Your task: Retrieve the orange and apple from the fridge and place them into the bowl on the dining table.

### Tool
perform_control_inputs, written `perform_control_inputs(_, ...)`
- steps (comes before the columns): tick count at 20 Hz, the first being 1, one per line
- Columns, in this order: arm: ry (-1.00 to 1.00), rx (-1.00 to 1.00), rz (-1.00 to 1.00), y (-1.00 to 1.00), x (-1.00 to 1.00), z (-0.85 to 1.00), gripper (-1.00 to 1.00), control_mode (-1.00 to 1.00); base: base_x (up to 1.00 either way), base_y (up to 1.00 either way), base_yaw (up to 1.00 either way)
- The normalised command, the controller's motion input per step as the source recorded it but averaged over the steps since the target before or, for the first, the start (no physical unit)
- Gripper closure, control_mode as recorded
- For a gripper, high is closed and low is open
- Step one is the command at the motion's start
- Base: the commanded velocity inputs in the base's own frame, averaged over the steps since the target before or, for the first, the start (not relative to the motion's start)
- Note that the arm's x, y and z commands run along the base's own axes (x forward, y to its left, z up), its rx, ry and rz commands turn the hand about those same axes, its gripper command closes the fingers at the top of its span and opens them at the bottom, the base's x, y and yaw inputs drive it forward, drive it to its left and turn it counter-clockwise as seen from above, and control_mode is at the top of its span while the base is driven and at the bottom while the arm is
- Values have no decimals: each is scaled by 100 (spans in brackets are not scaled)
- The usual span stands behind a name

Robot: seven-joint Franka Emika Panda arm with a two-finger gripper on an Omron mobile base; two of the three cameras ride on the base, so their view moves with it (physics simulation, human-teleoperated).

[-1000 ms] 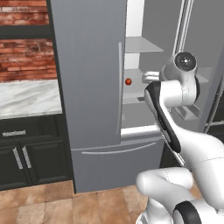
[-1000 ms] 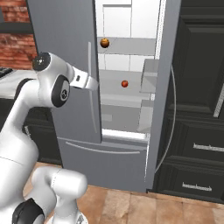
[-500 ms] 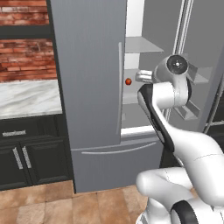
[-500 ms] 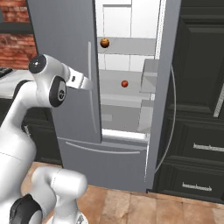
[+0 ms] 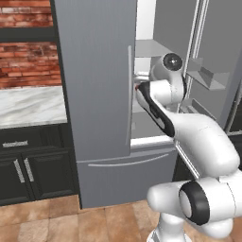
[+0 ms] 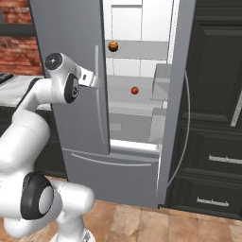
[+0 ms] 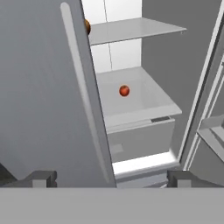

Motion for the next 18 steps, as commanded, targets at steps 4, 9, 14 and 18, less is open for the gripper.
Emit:
perform_control_inputs(4, 0, 0, 13, 17, 53, -26, -100, -100, 0, 0, 0)
perform_control_inputs(9, -9, 0, 7, 1, 39, -14, -100, -100, 0, 0, 0)
perform_control_inputs(14, -14, 0, 2, 0, 46, -1, -100, -100, 0, 0, 0)
perform_control_inputs(18, -3, 0, 0, 0, 63, 0, -100, -100, 0, 0, 0)
